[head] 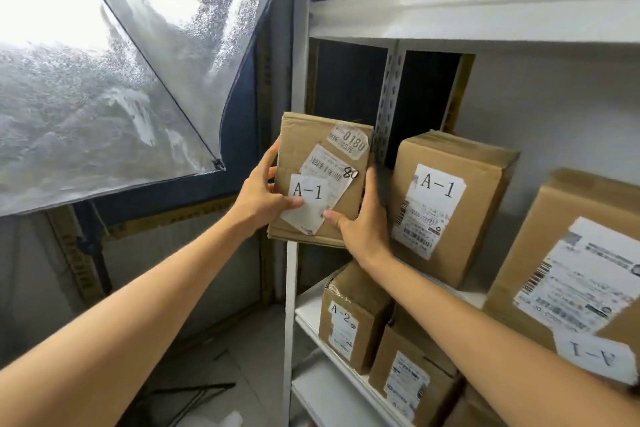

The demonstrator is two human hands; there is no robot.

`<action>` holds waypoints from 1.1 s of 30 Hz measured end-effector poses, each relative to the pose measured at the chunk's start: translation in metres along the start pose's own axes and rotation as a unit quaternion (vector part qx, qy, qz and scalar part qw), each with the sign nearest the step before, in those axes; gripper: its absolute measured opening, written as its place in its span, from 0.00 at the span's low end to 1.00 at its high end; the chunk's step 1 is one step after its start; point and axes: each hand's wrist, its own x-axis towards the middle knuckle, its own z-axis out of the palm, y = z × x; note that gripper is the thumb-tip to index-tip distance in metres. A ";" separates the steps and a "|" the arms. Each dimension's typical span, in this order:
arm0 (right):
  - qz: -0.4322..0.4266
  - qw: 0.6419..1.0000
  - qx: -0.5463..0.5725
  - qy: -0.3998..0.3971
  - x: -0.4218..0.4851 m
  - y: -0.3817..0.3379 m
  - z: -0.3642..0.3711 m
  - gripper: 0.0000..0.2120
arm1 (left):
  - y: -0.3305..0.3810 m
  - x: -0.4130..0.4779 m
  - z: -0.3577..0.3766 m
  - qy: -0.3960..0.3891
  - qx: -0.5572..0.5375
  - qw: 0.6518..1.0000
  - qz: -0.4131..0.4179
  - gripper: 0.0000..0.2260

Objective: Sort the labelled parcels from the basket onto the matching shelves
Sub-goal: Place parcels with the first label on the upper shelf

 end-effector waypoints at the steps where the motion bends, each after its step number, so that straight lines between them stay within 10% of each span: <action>1: 0.003 1.000 -0.005 0.012 0.006 0.000 0.005 0.48 | -0.003 0.010 -0.001 -0.008 -0.001 1.000 0.007 0.42; 19: 0.043 0.980 -0.071 0.183 0.050 0.034 0.029 0.49 | -0.050 0.095 0.032 -0.088 0.039 0.991 0.093 0.41; 33: 0.095 0.966 -0.220 0.096 0.036 0.016 0.038 0.55 | -0.039 0.078 0.025 -0.043 0.135 0.989 0.033 0.31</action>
